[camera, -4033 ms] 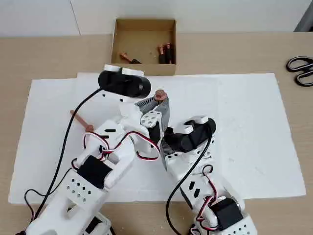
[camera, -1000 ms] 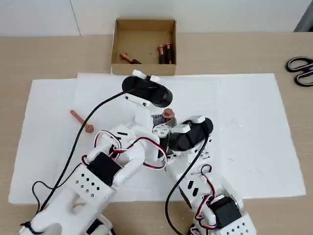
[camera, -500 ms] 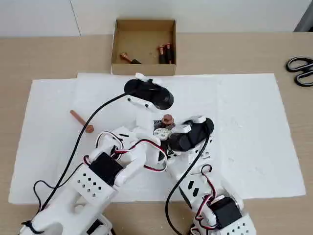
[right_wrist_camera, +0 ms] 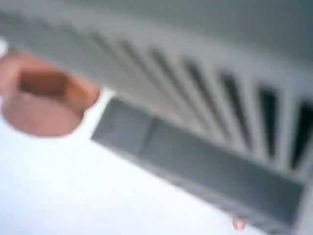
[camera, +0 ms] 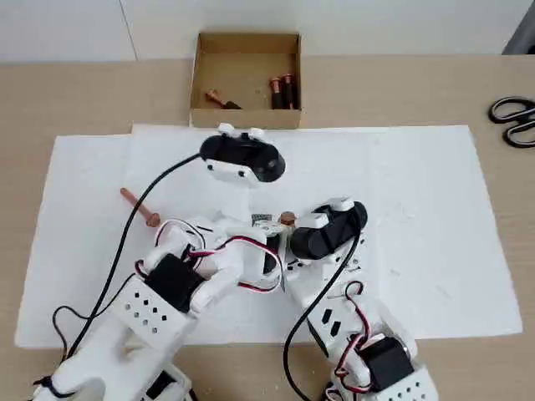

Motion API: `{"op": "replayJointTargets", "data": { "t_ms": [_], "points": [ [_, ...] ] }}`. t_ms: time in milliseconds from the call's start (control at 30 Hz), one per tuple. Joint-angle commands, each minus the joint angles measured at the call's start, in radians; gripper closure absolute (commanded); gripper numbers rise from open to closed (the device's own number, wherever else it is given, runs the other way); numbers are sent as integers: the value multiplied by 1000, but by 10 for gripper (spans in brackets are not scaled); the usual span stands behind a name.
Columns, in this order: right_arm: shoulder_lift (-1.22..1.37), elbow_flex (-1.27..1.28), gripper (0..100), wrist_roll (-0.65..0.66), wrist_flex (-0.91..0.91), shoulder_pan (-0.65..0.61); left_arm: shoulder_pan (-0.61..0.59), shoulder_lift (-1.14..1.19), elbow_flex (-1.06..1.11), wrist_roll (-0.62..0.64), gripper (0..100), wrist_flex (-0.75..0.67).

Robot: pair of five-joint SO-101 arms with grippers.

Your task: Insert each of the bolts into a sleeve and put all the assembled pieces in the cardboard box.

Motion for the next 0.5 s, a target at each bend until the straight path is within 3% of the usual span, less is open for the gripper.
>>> {"op": "replayJointTargets", "data": {
  "t_ms": [0, 100, 300, 467],
  "points": [
    [-18, -15, 995, -2, -27, -8, -6, -3, -81, 11, 753, 31],
    [-18, -15, 995, -2, -27, -5, -61, -3, -131, 11, 753, 52],
    [-18, -15, 995, -2, -27, -5, -298, -3, -203, 9, 738, 135],
    [-12, -15, 995, -2, -27, -4, -494, -3, -262, 8, 716, 282]
  ]
}}
